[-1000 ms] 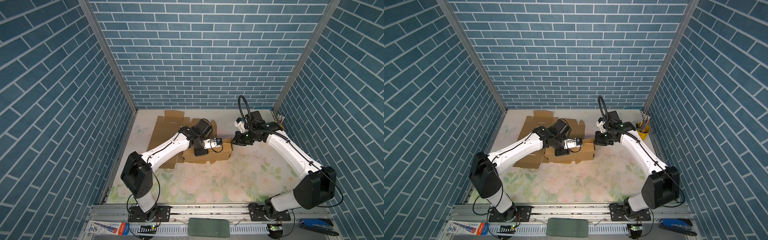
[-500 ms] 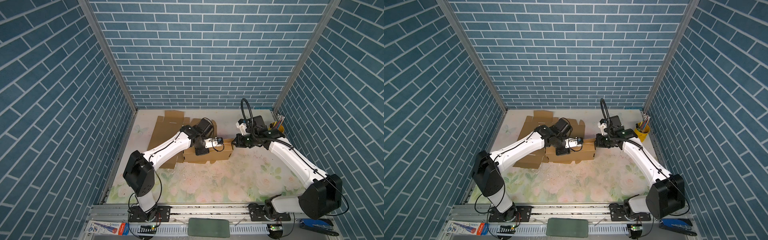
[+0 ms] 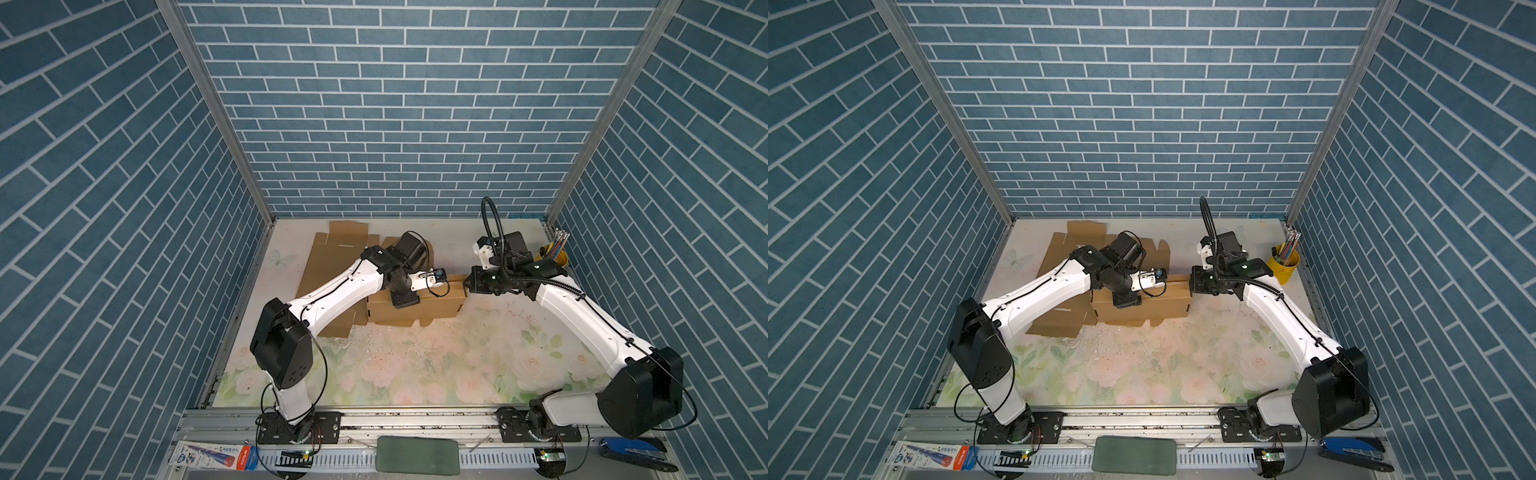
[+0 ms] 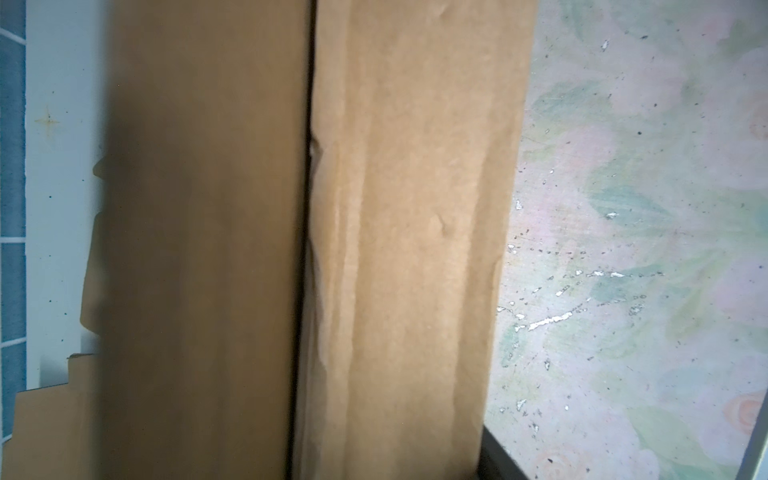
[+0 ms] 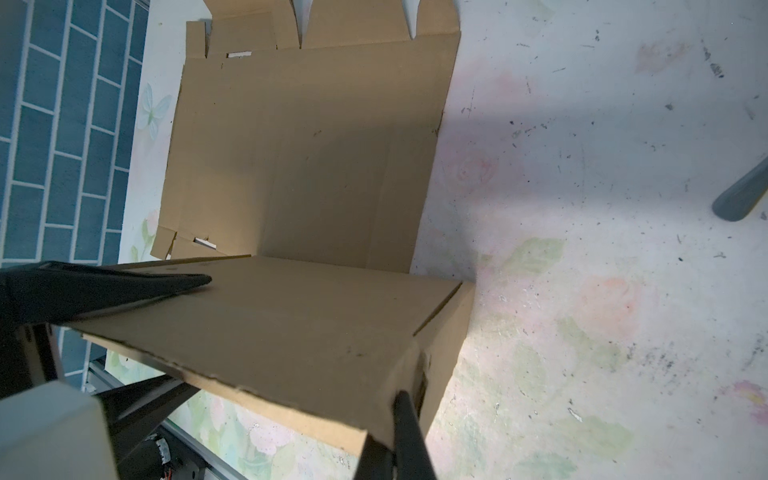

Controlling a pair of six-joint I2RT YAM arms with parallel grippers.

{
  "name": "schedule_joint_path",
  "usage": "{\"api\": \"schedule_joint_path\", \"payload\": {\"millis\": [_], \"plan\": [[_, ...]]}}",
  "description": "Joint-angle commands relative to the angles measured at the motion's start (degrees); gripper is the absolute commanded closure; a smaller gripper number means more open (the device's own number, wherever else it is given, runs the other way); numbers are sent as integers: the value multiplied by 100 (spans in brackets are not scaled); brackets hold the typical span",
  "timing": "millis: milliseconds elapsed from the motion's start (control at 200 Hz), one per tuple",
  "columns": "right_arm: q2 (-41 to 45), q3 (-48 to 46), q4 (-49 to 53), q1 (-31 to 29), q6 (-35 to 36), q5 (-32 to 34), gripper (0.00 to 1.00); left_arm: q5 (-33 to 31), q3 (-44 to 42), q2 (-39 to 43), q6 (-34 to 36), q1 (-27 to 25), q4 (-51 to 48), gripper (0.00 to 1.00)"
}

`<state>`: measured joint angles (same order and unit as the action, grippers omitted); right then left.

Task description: Fold the paper box

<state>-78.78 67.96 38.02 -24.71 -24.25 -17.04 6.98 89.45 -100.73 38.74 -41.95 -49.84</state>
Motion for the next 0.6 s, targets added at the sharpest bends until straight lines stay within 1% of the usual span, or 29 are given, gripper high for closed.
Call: {"api": "schedule_joint_path", "payload": {"millis": [0, 285, 475, 595], "plan": [[-273, -82, 416, -25, -341, 234, 100, -126, 193, 36, -51, 87, -371, 36], [-322, -38, 454, -25, -475, 345, 100, -121, 230, 266, -102, 82, -447, 32], [-322, -20, 526, -30, -491, 432, 100, -32, 165, 949, -360, 91, -197, 27], [-298, -17, 557, -34, -509, 497, 100, -152, 33, 1415, -843, 184, 35, 27]]}}
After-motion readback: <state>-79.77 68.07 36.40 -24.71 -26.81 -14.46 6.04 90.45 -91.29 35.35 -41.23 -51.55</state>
